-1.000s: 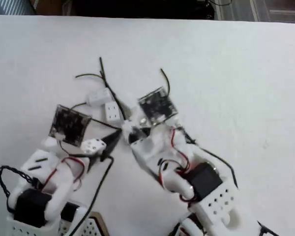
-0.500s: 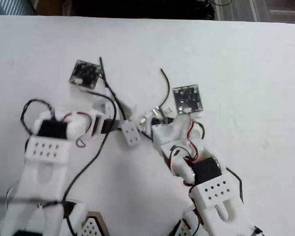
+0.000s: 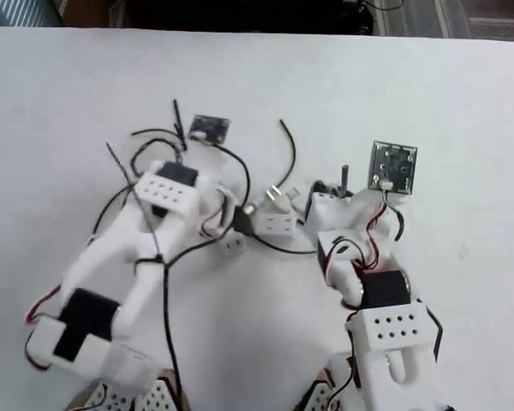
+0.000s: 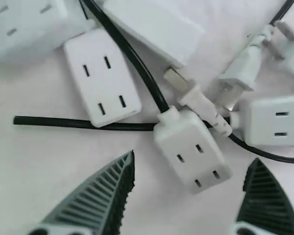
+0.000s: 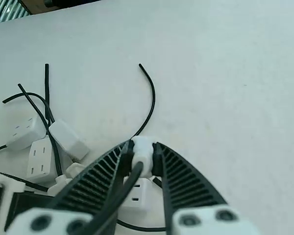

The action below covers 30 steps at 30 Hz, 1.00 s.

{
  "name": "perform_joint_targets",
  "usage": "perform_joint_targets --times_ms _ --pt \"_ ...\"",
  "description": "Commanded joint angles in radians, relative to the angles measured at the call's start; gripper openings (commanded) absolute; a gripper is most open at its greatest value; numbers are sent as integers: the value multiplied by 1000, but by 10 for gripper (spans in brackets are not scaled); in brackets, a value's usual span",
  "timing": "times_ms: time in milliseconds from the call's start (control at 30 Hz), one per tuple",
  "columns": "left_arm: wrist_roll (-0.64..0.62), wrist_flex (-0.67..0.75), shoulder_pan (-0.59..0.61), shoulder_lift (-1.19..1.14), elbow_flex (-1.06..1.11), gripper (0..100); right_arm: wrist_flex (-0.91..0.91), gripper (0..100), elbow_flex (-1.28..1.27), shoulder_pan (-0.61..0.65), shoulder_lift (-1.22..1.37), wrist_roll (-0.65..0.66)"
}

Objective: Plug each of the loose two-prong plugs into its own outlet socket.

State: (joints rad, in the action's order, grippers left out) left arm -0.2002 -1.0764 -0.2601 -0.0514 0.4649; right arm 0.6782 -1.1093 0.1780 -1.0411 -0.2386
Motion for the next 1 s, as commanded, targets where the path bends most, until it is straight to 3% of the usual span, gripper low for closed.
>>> perform_joint_targets --times_ms 0,167,367,667,833,967 --pt "-25 12 -21 -76 -74 347 -13 17 6 -8 -18 -5" --pt "-12 14 21 -165 -127 295 -12 17 6 -8 -18 -5" --pt "255 11 101 -199 -172 101 -18 17 -9 -4 -19 -3" --pt "480 -68 145 -64 -160 69 -18 17 -14 -2 -19 -3" --pt "694 -114 148 79 -149 54 -18 17 -14 -2 -19 0" --pt "879 -57 145 82 -60 54 -18 17 -14 -1 -19 3"
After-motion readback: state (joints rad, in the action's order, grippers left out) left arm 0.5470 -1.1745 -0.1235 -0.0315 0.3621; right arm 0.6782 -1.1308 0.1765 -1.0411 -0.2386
